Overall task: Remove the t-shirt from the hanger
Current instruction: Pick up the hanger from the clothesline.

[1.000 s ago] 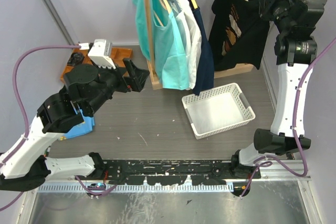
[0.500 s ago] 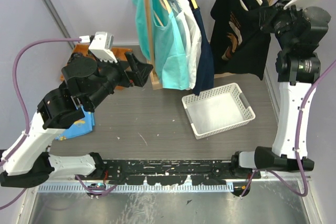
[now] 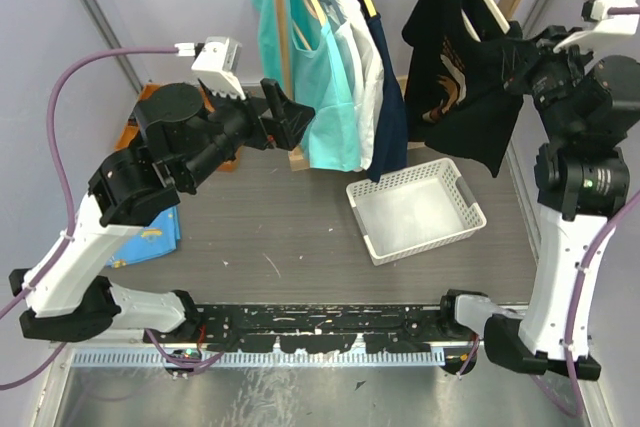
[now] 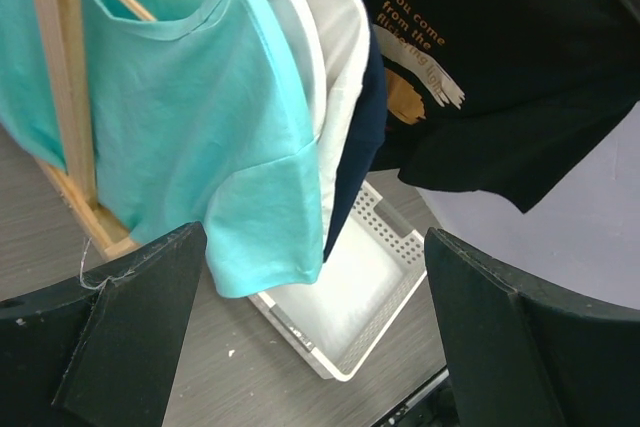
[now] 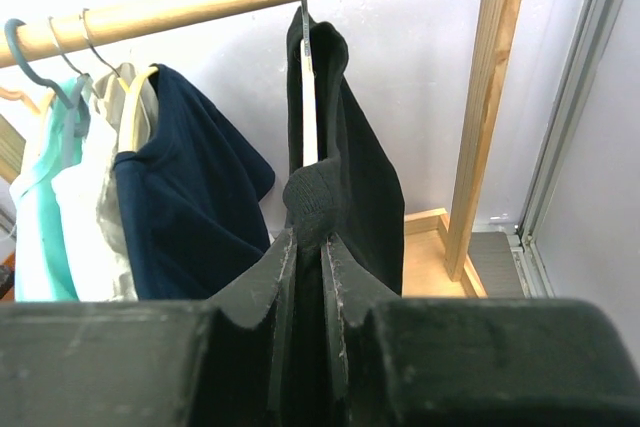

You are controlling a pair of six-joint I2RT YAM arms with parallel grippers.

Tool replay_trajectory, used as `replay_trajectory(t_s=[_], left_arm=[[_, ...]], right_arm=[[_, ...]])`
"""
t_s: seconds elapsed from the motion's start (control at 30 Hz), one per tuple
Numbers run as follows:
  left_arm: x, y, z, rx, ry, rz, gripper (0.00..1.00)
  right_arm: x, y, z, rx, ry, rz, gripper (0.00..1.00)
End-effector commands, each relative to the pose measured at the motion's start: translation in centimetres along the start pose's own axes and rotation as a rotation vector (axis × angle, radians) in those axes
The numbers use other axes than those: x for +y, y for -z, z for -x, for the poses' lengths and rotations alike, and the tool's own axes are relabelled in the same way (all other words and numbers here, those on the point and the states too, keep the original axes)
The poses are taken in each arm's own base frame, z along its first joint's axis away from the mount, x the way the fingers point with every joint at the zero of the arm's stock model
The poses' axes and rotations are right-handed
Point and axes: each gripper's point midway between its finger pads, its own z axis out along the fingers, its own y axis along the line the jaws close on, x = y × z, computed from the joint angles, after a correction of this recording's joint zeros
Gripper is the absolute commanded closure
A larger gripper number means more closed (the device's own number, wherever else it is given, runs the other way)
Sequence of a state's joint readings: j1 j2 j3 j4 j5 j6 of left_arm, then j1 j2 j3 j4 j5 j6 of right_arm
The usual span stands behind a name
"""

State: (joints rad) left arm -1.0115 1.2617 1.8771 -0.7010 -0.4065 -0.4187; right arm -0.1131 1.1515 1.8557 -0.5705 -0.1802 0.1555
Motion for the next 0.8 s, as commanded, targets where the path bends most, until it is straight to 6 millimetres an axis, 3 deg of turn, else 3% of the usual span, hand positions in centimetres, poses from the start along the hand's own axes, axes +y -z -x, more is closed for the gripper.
replay_trajectory(t_s=[0.0, 0.53, 0.77], left_arm=[[-1.8, -0.7, 0.9, -0.006, -0.008, -0.061, 0.02], [-6.1, -4.5, 2.9, -0.025, -0.007, -0.181, 0.02], [-8.3, -7.1, 3.5, -0.037, -0.018, -0.264, 0.02]], right_arm=[[1.1, 3.6, 4.9, -0.157, 0.031, -0.001, 0.99], [3.5, 12.8, 9.6, -0.348, -0.063, 0.022, 0.99], [4.6, 14.9, 9.1, -0.324, -0.105, 0.057, 0.99]])
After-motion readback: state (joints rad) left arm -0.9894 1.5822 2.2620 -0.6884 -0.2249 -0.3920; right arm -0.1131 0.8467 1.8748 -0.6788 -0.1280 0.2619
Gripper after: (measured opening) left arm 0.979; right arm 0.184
